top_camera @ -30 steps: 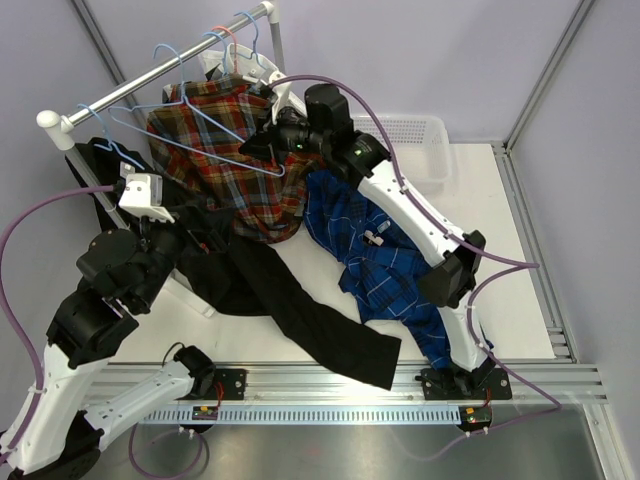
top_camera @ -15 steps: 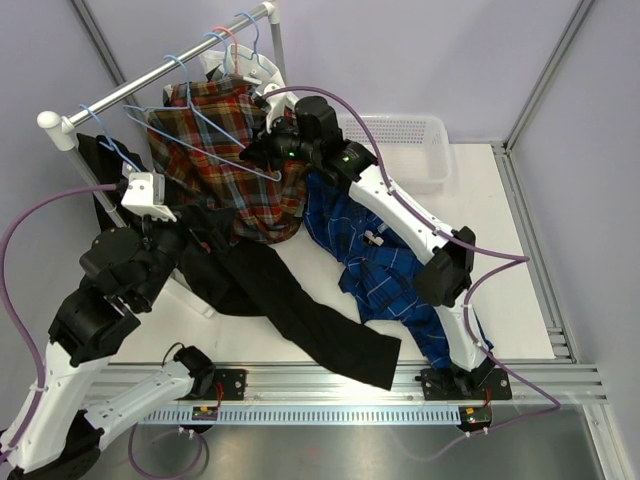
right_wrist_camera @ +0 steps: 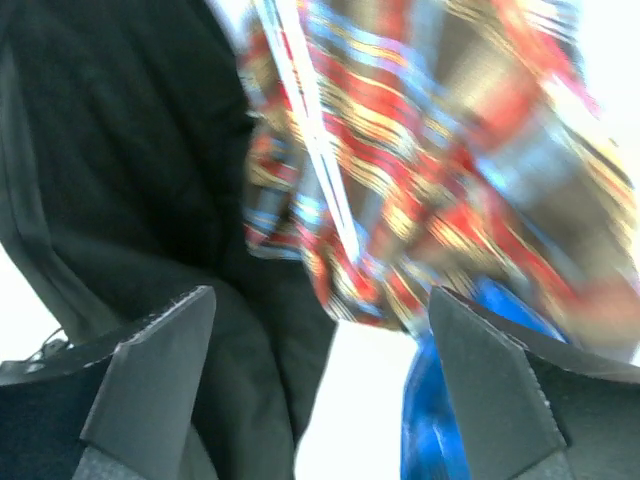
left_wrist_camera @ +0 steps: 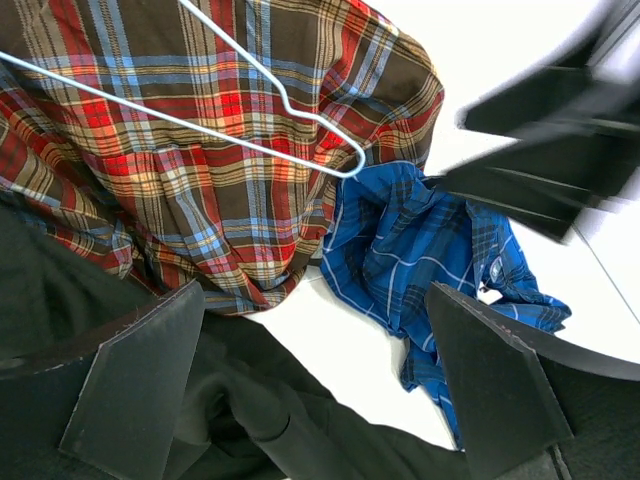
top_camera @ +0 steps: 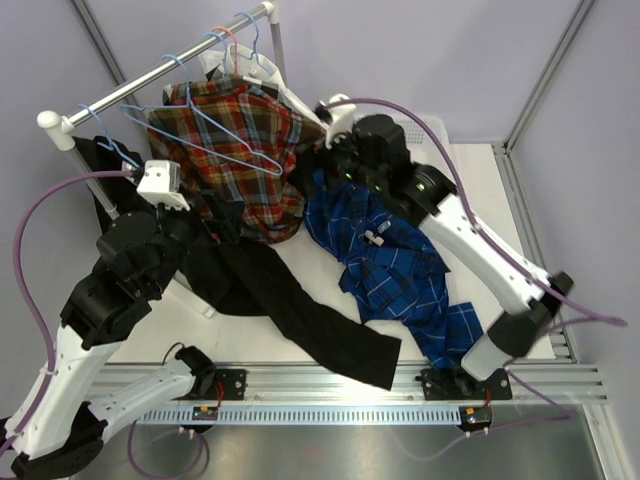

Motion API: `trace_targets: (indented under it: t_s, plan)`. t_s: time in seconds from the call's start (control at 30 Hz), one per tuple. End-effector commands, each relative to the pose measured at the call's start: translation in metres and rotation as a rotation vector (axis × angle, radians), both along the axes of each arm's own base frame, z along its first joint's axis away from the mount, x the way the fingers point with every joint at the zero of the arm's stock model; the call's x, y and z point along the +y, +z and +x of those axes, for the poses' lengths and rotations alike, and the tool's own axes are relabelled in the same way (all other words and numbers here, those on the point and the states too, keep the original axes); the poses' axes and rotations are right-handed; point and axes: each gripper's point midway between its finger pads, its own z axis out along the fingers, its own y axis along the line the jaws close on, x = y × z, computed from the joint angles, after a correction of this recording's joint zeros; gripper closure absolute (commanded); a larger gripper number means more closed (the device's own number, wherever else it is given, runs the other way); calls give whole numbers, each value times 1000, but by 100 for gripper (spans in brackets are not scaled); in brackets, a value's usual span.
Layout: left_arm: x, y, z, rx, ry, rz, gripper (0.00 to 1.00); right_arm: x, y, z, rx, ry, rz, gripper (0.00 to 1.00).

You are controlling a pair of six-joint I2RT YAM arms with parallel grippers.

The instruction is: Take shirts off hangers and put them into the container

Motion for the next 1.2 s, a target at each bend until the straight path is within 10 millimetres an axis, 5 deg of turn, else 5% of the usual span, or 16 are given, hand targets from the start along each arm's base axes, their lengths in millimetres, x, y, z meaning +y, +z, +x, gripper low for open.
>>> trace_targets:
  t_s: [0.0,0.13,0.27,0.47,0.5,0.63,0.87,0.97,1.0,1.13,1.17]
  plan:
    - [-9,15,5,-24,-26,-21,1,-81,-5,4,4,-352,-89,0]
    - [-19,6,11,7,-44,-10,1,-144,-88,-9,222,-562,-176,0]
    - [-29,-4,14,38,-75,-2,1,-175,-167,-13,425,-658,-145,1]
    - [-33,-18,14,68,-89,4,1,-161,-268,-17,640,-678,-121,0]
    - [-33,-18,14,69,-91,3,1,-163,-296,-22,708,-718,-144,1]
    - [-31,-21,11,71,-91,-2,1,-174,-349,-33,821,-845,-172,0]
    - [-29,-26,9,73,-87,4,1,-213,-391,-45,867,-1101,-232,8]
    - [-29,-28,9,76,-87,8,1,-222,-399,-44,907,-1166,-175,37]
    - [-29,-28,9,76,-88,10,1,-226,-400,-47,924,-1186,-150,61]
    - [-29,-30,7,77,-95,7,1,-232,-383,-41,926,-1201,-26,100]
    - [-28,-30,7,76,-93,5,1,-237,-376,-42,909,-1219,-32,100]
